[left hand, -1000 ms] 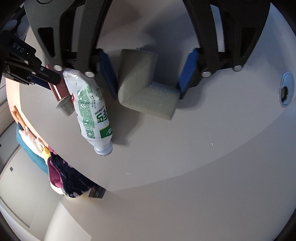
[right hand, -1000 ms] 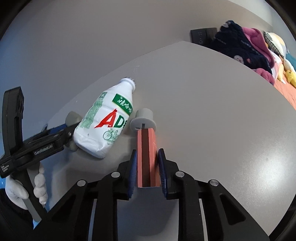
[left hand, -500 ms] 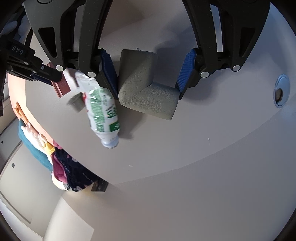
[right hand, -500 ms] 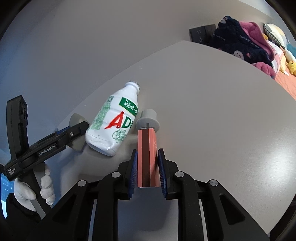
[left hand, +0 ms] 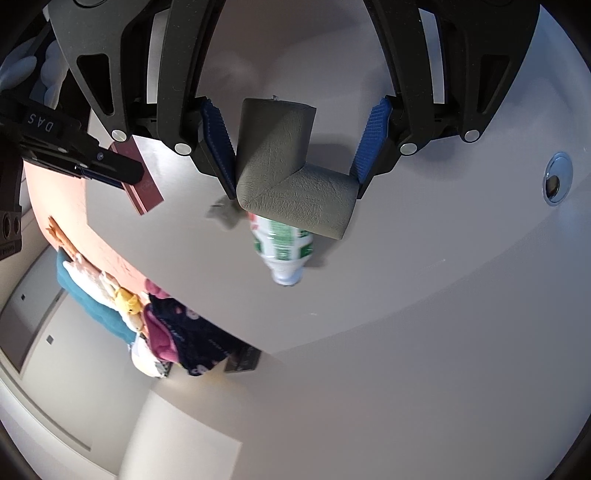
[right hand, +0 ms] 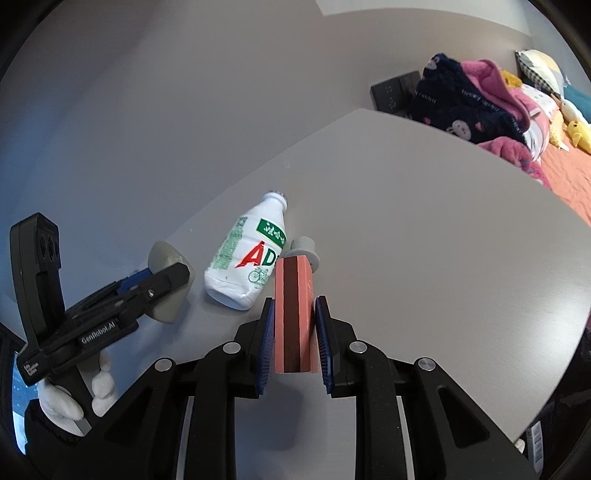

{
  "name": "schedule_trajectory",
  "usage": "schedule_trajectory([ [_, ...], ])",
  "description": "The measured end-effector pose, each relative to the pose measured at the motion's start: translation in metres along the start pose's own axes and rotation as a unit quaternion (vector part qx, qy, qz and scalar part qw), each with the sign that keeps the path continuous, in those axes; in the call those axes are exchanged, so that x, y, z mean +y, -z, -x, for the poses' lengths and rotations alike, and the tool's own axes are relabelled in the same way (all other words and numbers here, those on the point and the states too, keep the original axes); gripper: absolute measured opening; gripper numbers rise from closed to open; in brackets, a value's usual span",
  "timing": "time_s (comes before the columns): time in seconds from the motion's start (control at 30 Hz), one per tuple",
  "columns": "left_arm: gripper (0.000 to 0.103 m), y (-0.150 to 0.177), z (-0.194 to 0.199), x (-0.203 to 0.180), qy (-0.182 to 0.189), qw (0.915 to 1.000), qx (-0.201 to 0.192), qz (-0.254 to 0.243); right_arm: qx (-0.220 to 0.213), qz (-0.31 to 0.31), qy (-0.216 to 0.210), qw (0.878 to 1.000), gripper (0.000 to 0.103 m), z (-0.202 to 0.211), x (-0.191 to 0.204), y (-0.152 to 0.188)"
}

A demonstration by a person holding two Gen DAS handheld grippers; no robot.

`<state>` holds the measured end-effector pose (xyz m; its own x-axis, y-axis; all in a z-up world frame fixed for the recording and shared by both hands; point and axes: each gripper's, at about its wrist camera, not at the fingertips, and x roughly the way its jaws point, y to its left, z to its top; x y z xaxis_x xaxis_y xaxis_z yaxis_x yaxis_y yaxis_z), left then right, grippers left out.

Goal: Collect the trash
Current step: 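Carry the foam corner and red block over the black bin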

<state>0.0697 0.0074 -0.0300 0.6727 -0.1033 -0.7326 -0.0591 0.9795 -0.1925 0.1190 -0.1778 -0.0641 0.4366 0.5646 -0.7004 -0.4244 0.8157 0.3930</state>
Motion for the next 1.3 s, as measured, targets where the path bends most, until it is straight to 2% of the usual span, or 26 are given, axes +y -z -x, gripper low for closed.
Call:
schedule_trajectory([
  [0.57, 0.059, 0.000, 0.006, -0.085, 0.059, 0.9962, -0.007, -0.065, -0.062, -0.020, 0.028, 0.997, 0.023, 0.084, -0.028, 0.021],
  [1.3, 0.059, 0.008, 0.006, -0.187, 0.129, 0.9811, -0.003, -0.144, -0.128, -0.077, 0.080, 0.986, 0.023, 0.178, -0.090, 0.057],
])
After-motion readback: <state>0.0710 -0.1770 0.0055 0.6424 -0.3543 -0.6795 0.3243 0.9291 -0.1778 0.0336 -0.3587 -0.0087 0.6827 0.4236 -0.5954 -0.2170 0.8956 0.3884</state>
